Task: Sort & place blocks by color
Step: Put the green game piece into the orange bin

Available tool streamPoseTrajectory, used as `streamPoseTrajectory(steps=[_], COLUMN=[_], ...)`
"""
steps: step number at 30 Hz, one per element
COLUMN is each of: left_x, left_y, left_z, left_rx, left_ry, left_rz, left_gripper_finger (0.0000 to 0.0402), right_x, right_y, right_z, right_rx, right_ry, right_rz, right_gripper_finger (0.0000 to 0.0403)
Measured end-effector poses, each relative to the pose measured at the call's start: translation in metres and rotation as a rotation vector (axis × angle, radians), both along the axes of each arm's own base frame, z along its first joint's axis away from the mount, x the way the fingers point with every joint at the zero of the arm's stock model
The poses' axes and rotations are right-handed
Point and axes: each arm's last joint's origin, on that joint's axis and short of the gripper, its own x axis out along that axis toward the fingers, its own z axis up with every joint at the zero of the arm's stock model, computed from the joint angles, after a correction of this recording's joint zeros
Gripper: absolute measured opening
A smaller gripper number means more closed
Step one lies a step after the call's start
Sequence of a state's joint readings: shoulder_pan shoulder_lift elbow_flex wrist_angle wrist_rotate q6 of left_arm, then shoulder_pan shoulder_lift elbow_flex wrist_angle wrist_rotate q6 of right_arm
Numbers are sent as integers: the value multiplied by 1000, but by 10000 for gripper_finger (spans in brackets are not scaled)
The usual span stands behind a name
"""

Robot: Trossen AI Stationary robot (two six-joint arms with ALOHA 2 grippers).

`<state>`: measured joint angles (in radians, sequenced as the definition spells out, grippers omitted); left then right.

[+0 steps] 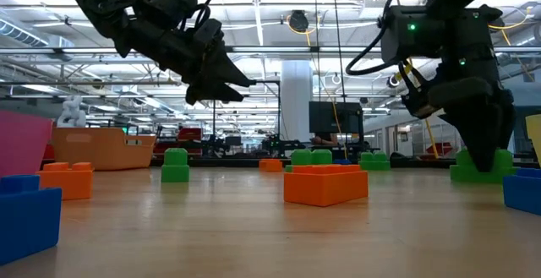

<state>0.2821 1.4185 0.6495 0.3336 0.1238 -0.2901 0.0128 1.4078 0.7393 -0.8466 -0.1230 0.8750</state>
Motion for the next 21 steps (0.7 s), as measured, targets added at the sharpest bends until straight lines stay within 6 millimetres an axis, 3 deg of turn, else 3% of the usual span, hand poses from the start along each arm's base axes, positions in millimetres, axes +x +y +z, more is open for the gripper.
streamPoseTrajectory(steps=[9, 16, 21], left_x=[0, 0, 1], left_y=[0, 0, -2], left_z=[0, 1, 1], left_rx=[1, 81, 168], left_ry=[1, 4, 14], left_rz=[1, -35, -68], left_gripper_finger=[230, 230, 230], right_x=[-1, 5, 26], right_y=[-2, -3, -6], right_z=[-3, -1, 14], right_rx=[-67, -106, -255], right_ry=[-13, -95, -262], right_rz=[127, 250, 326], right_gripper_finger=[126, 124, 124])
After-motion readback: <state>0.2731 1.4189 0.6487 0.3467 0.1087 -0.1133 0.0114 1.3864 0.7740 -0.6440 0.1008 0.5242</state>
